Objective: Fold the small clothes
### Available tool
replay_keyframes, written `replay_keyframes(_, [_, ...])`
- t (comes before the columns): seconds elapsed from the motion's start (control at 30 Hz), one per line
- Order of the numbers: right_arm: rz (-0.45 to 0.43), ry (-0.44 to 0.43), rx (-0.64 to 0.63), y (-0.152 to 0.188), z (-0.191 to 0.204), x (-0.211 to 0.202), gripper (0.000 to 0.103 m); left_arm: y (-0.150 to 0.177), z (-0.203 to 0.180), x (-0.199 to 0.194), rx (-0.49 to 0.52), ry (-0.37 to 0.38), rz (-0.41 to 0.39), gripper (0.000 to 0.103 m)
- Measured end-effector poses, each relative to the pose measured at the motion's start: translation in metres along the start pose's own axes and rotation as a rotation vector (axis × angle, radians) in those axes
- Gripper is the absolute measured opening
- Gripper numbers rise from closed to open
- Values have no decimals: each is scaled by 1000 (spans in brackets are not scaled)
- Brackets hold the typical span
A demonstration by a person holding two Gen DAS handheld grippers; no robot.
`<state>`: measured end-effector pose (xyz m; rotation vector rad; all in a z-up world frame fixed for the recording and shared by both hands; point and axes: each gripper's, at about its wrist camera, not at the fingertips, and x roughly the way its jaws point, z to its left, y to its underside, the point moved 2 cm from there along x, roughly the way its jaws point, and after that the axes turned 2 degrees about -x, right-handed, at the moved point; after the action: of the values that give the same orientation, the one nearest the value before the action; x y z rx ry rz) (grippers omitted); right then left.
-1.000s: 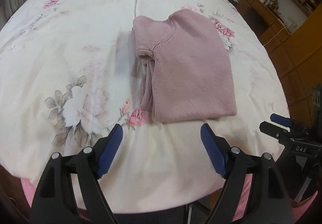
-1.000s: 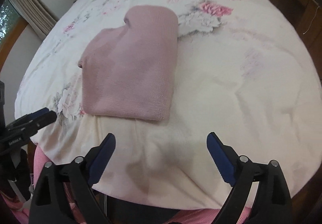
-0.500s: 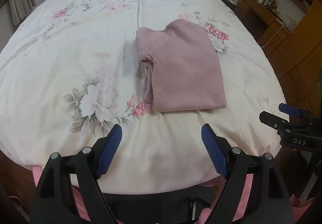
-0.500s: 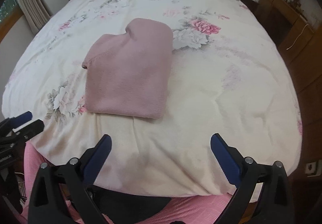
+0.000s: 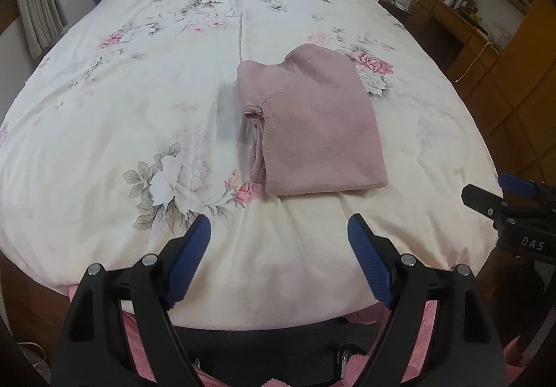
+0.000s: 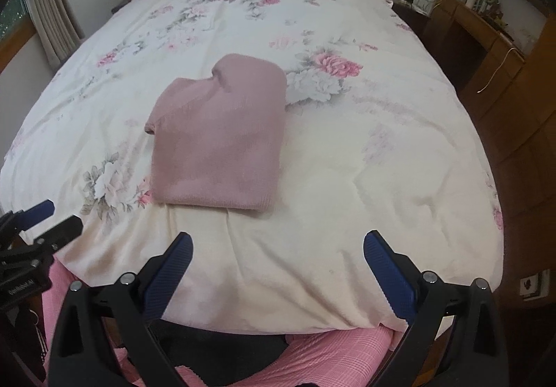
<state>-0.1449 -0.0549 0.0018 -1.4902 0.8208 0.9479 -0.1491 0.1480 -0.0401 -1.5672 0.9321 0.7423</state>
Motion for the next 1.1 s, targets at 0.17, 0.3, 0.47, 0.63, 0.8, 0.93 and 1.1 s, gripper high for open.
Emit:
replay_keyframes(0.17, [-18, 4, 3, 0, 0, -7, 99, -1, -4, -5, 12, -17, -15, 81])
replay_keyframes(0.3, [-21, 1, 10, 0, -3, -9, 99, -1, -7, -6, 20, -24, -19, 81])
replay_keyframes(0.47, [-15, 7, 20, 0, -9, -7, 99, -1, -11, -6, 32, -34, -21, 81])
replay_keyframes(0.63, [2, 11, 35, 1, -12, 0, 99, 0, -14, -4, 35, -38, -17, 81])
replay_keyframes(0.8, [3, 12, 44, 1, -14, 2, 99, -1, -17, -1, 43, -44, -13, 81])
replay_keyframes(0.93, [1, 20, 45, -1, -17, 3, 99, -1, -19, 0, 48, -46, -10, 81])
replay_keyframes(1.1, [0, 19, 42, -3, -20, 4, 99, -1, -19, 0, 48, -46, -10, 81])
